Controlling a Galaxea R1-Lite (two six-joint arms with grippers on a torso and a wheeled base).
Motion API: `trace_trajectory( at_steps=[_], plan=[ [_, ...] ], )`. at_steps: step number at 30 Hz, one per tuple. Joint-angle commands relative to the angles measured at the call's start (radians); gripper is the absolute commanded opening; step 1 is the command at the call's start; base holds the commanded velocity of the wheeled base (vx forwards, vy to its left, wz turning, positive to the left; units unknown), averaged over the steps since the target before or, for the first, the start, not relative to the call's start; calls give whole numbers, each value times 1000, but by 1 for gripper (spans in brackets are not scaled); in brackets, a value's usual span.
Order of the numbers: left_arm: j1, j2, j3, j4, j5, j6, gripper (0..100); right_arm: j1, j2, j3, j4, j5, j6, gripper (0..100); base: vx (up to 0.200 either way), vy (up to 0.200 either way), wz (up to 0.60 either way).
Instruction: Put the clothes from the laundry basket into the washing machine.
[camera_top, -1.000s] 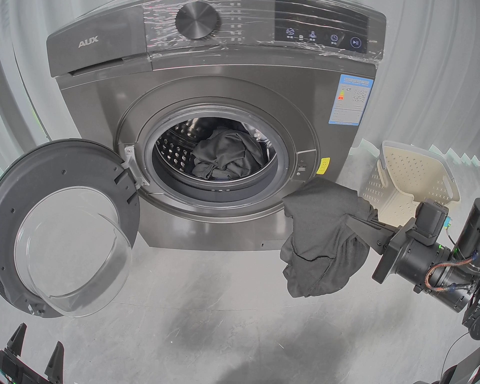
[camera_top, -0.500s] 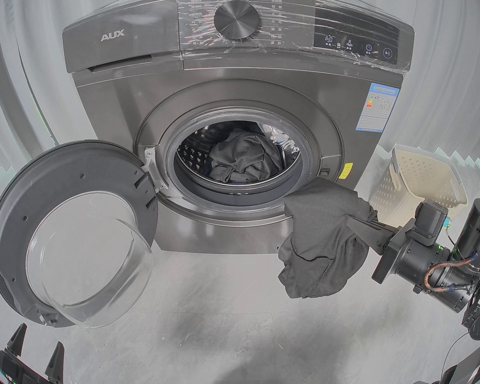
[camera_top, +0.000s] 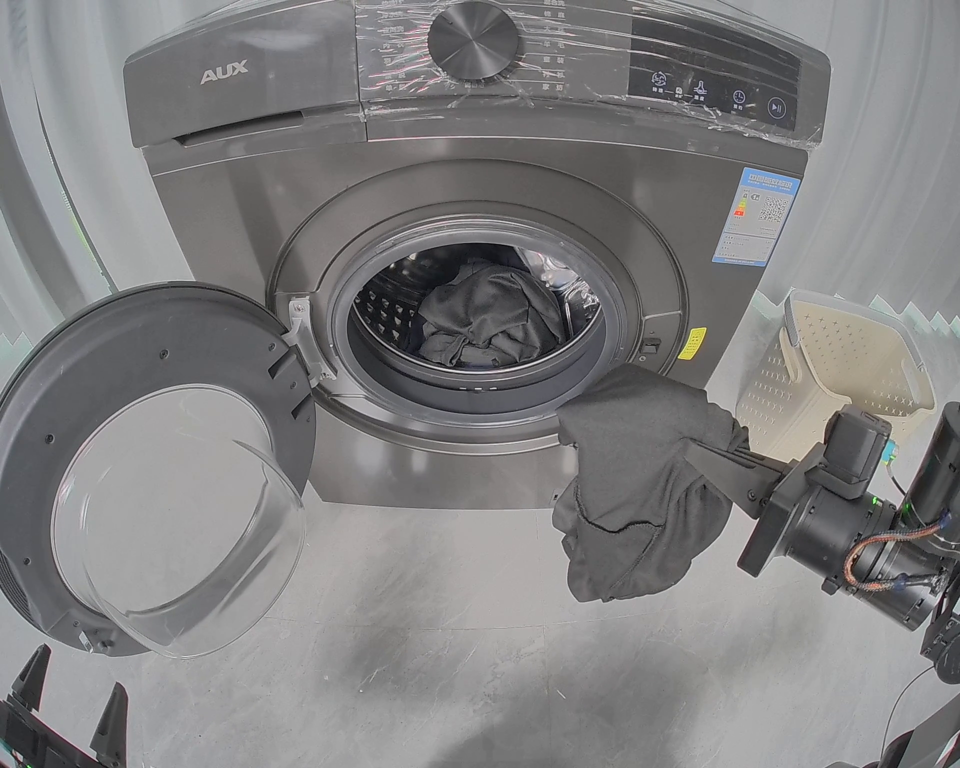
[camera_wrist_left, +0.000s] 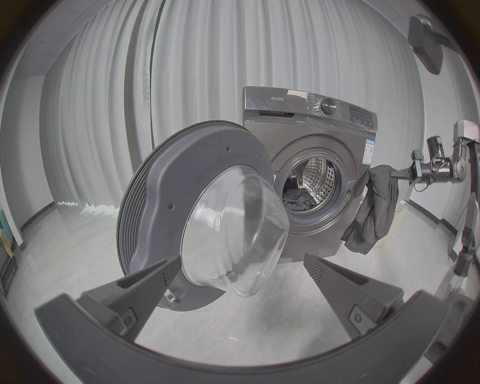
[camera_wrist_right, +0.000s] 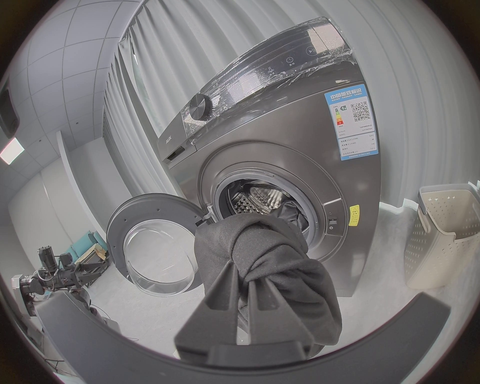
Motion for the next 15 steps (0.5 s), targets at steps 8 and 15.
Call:
trace_trajectory(
  at_steps=[8, 15],
  plan=[
    [3, -16, 16, -3, -22, 62, 100, 51, 69, -61, -8, -1, 19, 0, 0, 0, 0],
    [3, -16, 16, -6, -54, 65, 100, 109, 202, -170, -125, -17, 59, 0, 0, 0, 0]
  ],
)
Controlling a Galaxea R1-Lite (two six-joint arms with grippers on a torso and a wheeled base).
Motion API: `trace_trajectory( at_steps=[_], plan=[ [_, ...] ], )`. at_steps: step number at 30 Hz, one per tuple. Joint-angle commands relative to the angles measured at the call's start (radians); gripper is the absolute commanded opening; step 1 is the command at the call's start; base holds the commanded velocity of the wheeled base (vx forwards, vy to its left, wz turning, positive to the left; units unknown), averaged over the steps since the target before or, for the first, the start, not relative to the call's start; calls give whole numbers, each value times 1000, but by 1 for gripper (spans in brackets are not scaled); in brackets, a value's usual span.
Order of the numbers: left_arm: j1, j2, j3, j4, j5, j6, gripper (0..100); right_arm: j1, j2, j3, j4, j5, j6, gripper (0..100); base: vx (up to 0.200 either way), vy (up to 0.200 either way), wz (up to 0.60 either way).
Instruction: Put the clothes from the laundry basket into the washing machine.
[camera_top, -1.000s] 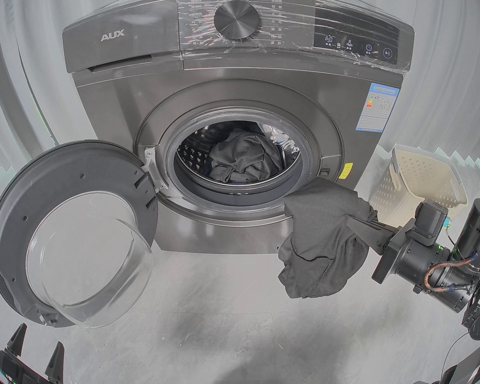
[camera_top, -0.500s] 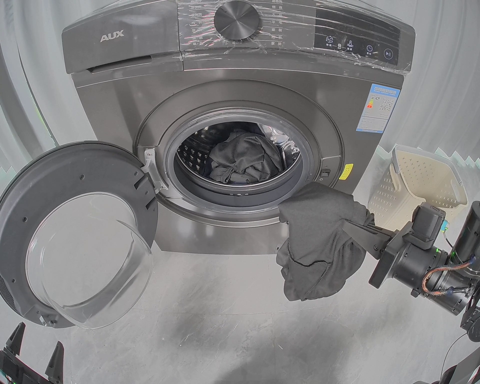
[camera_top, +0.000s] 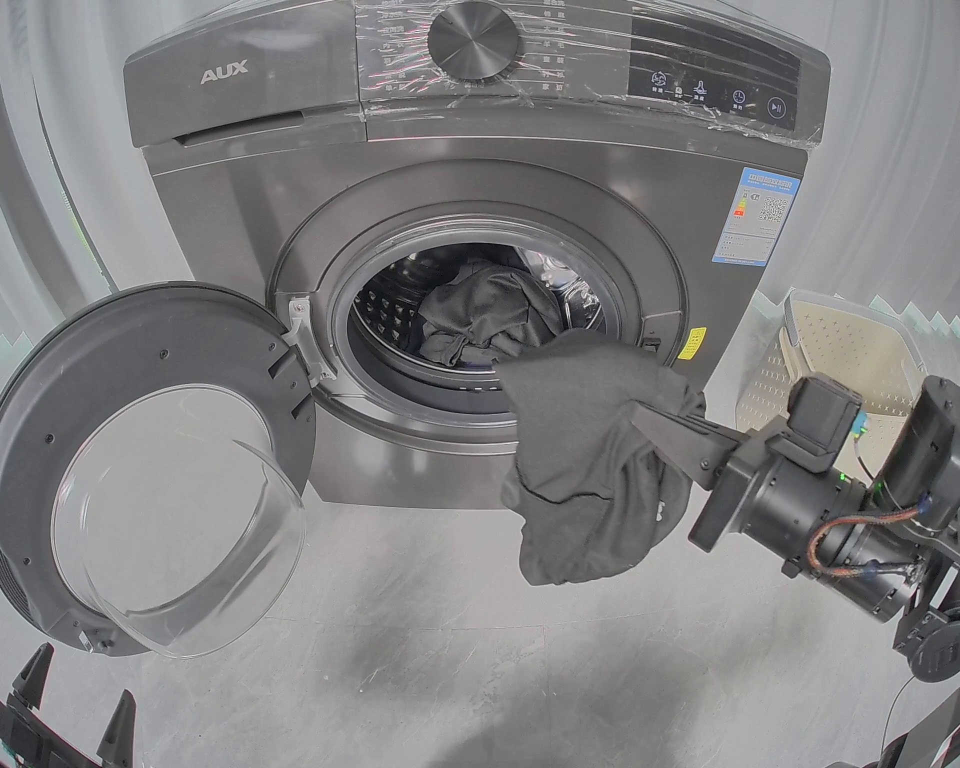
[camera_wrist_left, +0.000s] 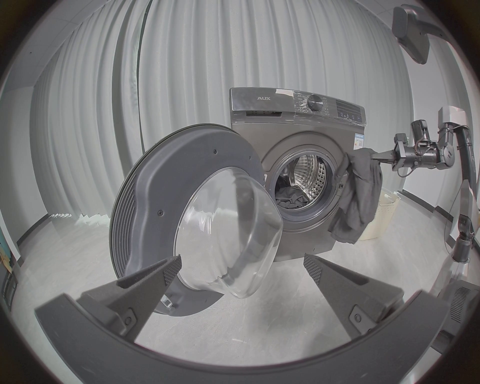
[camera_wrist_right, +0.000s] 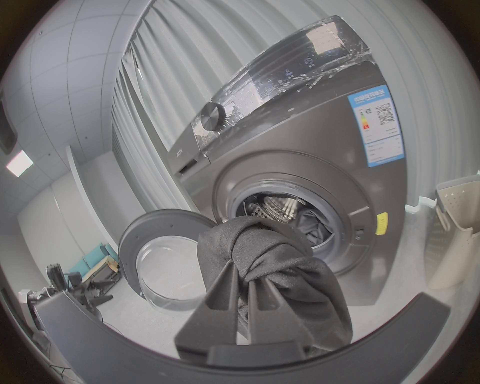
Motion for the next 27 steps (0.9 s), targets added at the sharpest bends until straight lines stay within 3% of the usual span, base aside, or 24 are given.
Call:
trace_trajectory(
  at_steps=[1, 2, 6, 7, 9, 11, 12, 13, 14, 15, 19, 22, 23, 27],
  plan=[
    [0, -16, 16, -1, -7, 2, 100, 34, 129, -72, -61, -8, 12, 0, 0, 0, 0],
    [0, -16, 16, -1, -7, 2, 100, 34, 129, -72, -61, -8, 12, 0, 0, 0, 0],
    [13, 91, -229, -195, -16, -115, 100, 39, 194, -118, -143, -10, 7, 0, 0, 0, 0],
    [10, 145, -272, -212, -22, -124, 100, 41, 204, -134, -147, -11, 7, 0, 0, 0, 0],
    [-7, 223, -298, -208, -71, -112, 100, 42, 229, -174, -150, -11, 7, 0, 0, 0, 0],
    [-29, 318, -278, -181, -228, -95, 100, 47, 260, -226, -159, -16, 9, 0, 0, 0, 0],
    [-30, 327, -277, -179, -240, -94, 100, 47, 261, -227, -161, -16, 9, 0, 0, 0, 0],
    [-38, 435, -252, -182, -352, -87, 100, 47, 292, -266, -201, -34, 9, 0, 0, 0, 0],
    [-38, 450, -248, -184, -366, -86, 100, 47, 296, -270, -209, -36, 7, 0, 0, 0, 0],
    [-41, 542, -240, -205, -427, -72, 100, 47, 319, -290, -247, -50, 3, 0, 0, 0, 0],
    [-87, 728, -209, -316, -504, -12, 100, 47, 329, -302, -247, -48, 1, 0, 0, 0, 0],
    [-139, 808, -203, -394, -516, -12, 100, 47, 341, -304, -248, -50, 1, 0, 0, 0, 0],
    [-201, 884, -206, -454, -515, -15, 100, 47, 358, -309, -256, -50, 1, 0, 0, 0, 0],
    [-322, 1044, -216, -546, -521, -14, 100, 47, 371, -307, -262, -50, 1, 0, 0, 0, 0]
  ],
)
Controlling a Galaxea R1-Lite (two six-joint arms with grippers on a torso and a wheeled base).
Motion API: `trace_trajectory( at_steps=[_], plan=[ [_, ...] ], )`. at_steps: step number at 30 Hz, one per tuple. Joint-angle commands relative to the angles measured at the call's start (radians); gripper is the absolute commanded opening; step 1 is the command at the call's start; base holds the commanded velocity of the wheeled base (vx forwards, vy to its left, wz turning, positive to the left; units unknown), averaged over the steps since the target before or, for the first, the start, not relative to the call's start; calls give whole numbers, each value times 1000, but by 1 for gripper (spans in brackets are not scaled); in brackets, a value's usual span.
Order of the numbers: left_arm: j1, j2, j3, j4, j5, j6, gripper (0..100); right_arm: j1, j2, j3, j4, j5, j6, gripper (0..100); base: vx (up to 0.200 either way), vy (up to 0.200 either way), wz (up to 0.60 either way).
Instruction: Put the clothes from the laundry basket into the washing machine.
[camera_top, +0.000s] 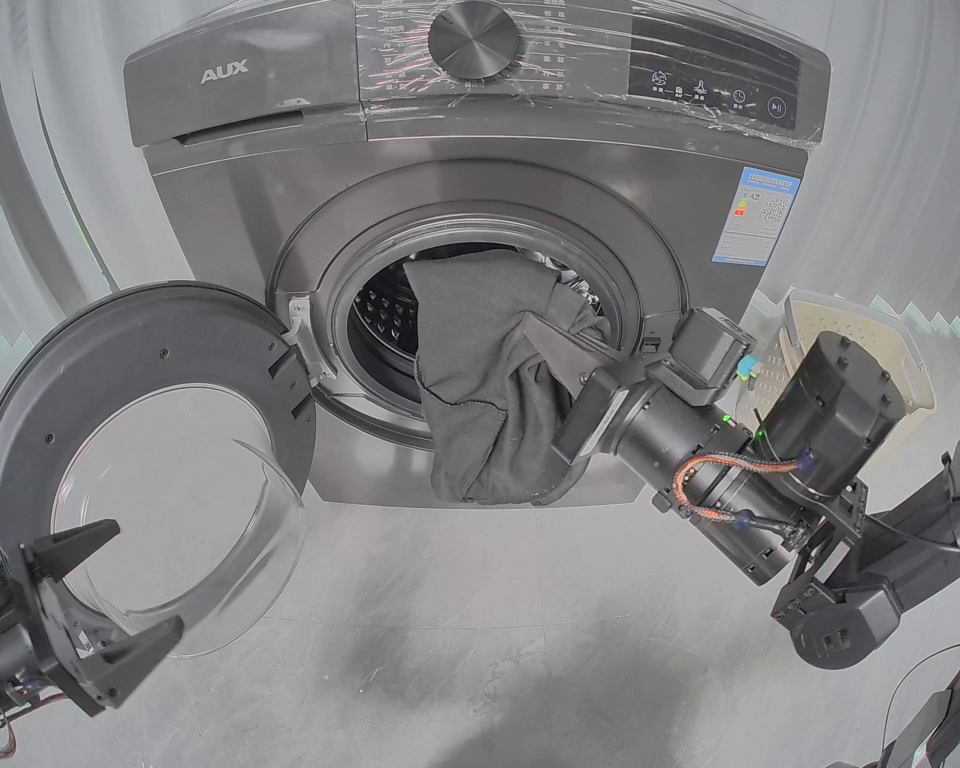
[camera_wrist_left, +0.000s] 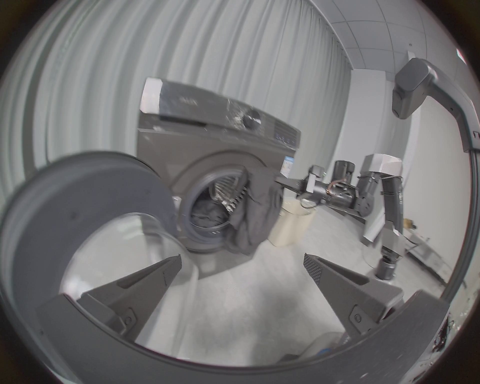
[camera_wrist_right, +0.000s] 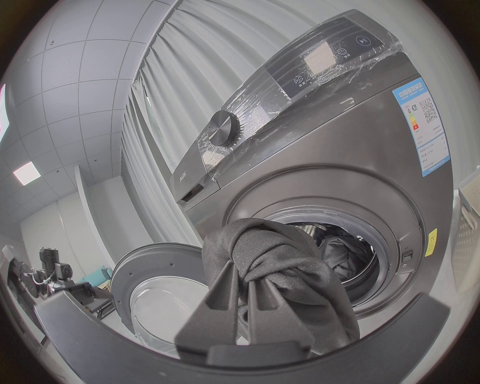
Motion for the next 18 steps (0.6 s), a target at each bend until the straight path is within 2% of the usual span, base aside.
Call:
trace_trajectory(
  at_steps=[1, 2, 7, 9, 12, 13, 15, 18],
  plan=[
    [-202, 389, 23, -166, -70, 18, 100, 2, 78, -37, -31, -7, 0, 0, 0, 0, 0],
    [-231, 457, 21, -203, -73, 20, 100, 2, 80, -31, -32, -5, 0, 0, 0, 0, 0],
    [-267, 610, -2, -312, -81, 18, 100, 2, 72, -27, -32, -5, 3, 0, 0, 0, 0],
    [-302, 665, -7, -355, -96, 5, 100, 2, 69, -22, -32, -5, 3, 0, 0, 0, 0],
    [-314, 701, -7, -413, -157, -81, 100, 2, 69, -18, -35, -5, 5, 0, 0, 0, 0],
    [-316, 707, -8, -422, -167, -100, 100, 2, 69, -14, -38, -5, 5, 0, 0, 0, 0],
    [-319, 727, -19, -447, -177, -130, 100, 2, 69, -14, -43, -4, 3, 0, 0, 0, 0],
    [-331, 773, -45, -470, -179, -140, 100, 4, 72, -14, -44, -4, 3, 0, 0, 0, 0]
  ],
)
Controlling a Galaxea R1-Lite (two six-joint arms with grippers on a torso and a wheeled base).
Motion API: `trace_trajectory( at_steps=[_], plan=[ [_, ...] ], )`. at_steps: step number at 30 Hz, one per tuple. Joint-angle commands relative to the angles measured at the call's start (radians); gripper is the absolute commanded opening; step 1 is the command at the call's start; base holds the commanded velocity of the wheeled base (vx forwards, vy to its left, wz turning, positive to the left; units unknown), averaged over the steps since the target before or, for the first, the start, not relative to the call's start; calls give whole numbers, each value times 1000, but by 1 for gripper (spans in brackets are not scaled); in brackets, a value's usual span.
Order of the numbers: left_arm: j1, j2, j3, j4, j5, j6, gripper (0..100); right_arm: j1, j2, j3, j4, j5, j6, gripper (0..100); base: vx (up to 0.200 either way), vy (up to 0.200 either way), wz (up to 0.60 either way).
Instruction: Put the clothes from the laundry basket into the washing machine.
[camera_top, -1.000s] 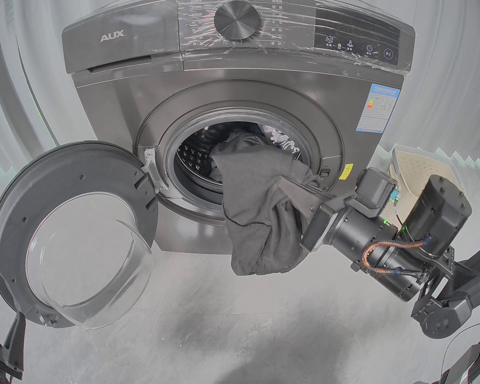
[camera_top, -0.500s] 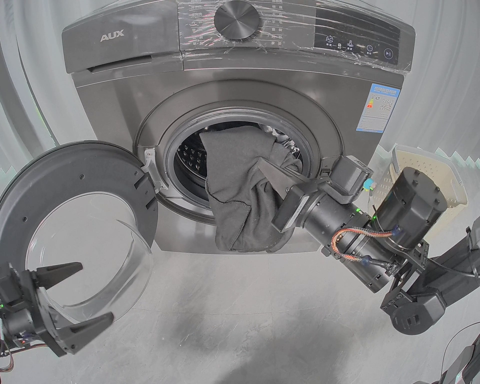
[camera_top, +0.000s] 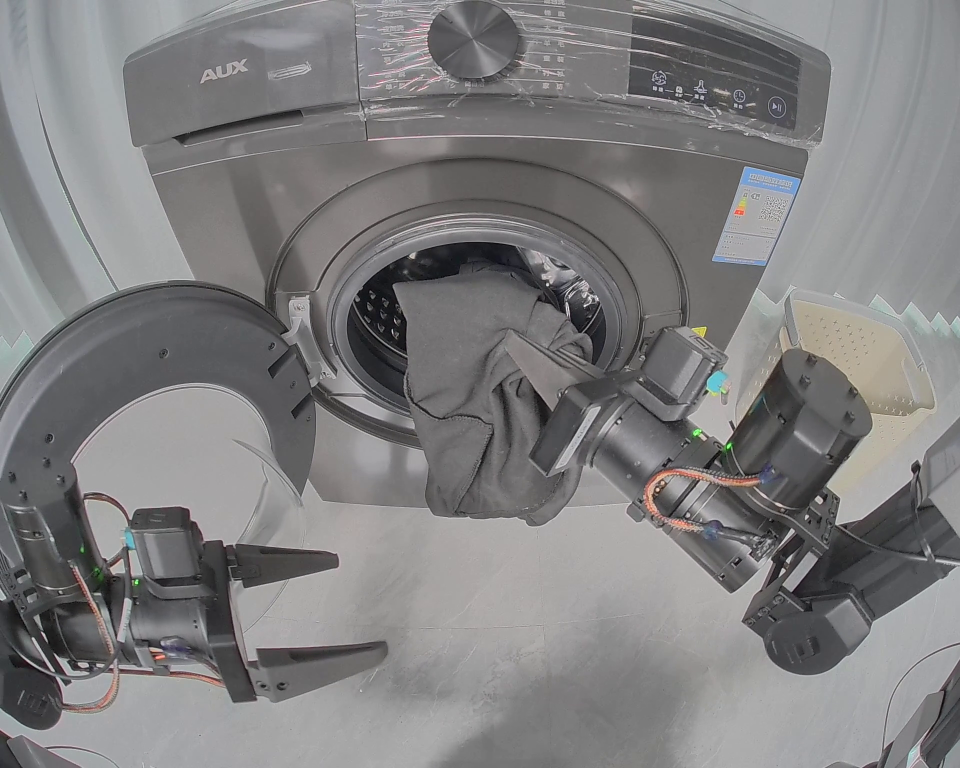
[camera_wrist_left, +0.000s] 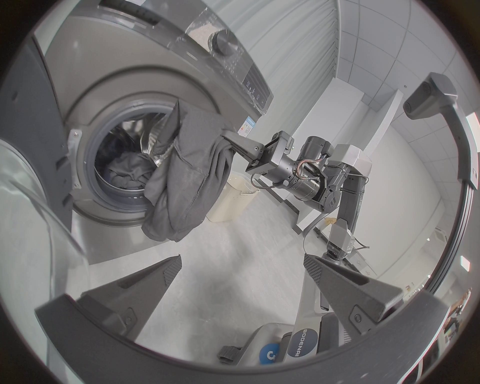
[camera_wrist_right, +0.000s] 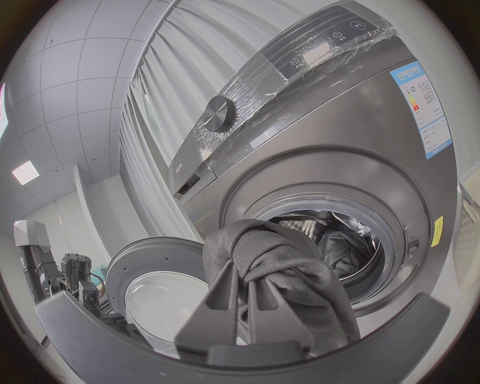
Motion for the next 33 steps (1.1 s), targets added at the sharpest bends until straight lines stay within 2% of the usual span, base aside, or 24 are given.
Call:
trace_trajectory(
  at_steps=[1, 6, 8, 11, 17, 26, 33],
  plan=[
    [-28, 128, -34, -28, -9, -15, 100, 4, 5, 3, -5, 1, 0, 0, 0, 0, 0],
    [-43, 194, -62, -48, -12, -19, 100, 8, 3, -2, -3, 1, -3, 0, 0, 0, 0],
    [-55, 231, -77, -80, -12, -55, 100, 13, 3, 3, -5, 1, -3, 0, 0, 0, 0],
    [-57, 275, -89, -139, -12, -93, 100, 24, 2, 3, -6, -1, 0, 0, 0, 0, 0],
    [-57, 387, -92, -258, -4, -107, 100, 24, 3, 4, -8, -2, 3, 0, 0, 0, 0],
    [-57, 526, -105, -398, 0, -113, 100, 39, 3, 3, -14, -2, 1, 0, 0, 0, 0],
    [-47, 656, -140, -514, 8, -136, 100, 51, 6, 3, -28, -1, 0, 0, 0, 0, 0]
  ],
)
